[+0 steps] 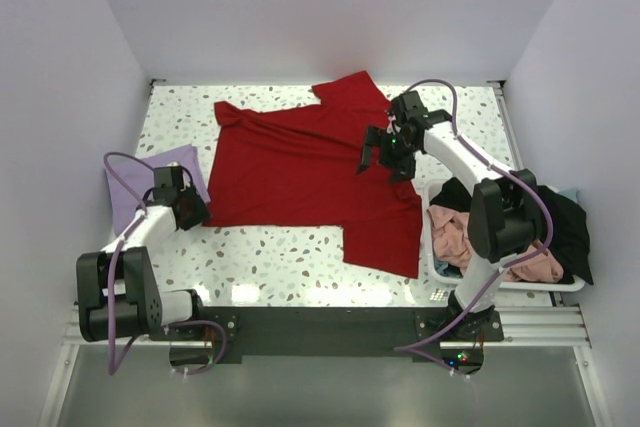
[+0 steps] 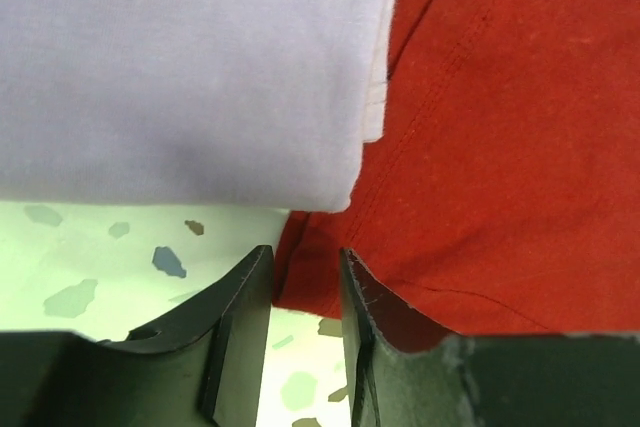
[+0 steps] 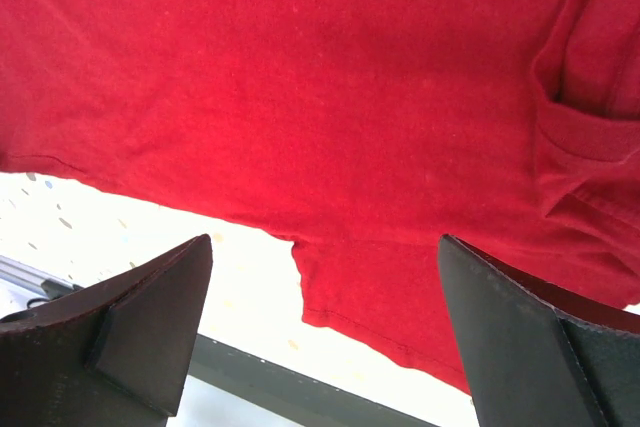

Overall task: Fold and stack the t-shirts
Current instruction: Flatten the tshirt out

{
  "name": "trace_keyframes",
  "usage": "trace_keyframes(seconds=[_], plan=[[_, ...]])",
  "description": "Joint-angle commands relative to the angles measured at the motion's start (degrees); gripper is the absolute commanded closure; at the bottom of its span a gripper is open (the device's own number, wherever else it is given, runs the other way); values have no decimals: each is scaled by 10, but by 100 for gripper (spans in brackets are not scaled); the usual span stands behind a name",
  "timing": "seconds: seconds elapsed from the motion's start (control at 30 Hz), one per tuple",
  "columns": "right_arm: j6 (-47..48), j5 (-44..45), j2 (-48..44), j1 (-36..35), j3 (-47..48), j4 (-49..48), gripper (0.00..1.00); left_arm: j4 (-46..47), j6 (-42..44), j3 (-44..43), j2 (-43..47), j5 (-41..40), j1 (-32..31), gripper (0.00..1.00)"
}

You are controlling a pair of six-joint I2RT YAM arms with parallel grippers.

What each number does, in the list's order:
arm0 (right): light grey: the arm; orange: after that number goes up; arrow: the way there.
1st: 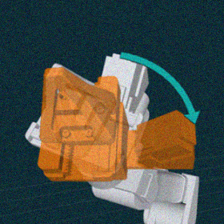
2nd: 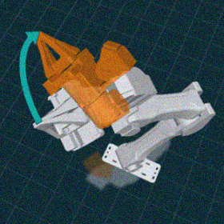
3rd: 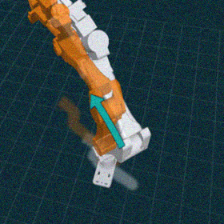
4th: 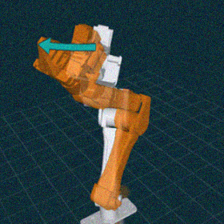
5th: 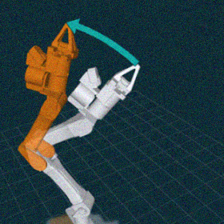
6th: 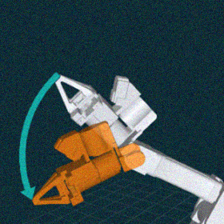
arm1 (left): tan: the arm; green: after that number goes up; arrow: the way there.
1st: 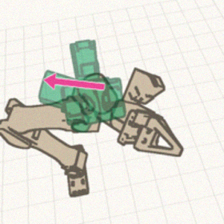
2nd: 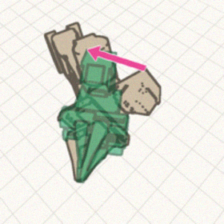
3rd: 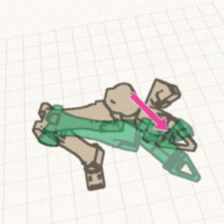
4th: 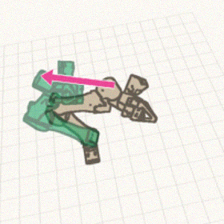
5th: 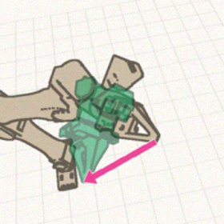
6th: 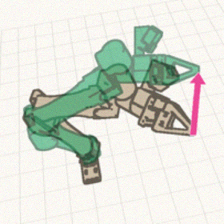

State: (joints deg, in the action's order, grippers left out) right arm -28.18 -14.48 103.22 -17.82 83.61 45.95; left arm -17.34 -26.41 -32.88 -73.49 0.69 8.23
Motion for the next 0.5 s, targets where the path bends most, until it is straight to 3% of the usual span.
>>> trace_keyframes(seconds=[0.0,0.17,0.47], plan=[[-13,2,-28,-5,-10,-10,3,35,-1,3,-10,17,3,64],[-15,4,-35,-6,-10,-10,3,21,0,2,-13,18,3,67],[-22,2,-39,-7,-13,-15,3,-5,-7,5,18,-5,4,65]])
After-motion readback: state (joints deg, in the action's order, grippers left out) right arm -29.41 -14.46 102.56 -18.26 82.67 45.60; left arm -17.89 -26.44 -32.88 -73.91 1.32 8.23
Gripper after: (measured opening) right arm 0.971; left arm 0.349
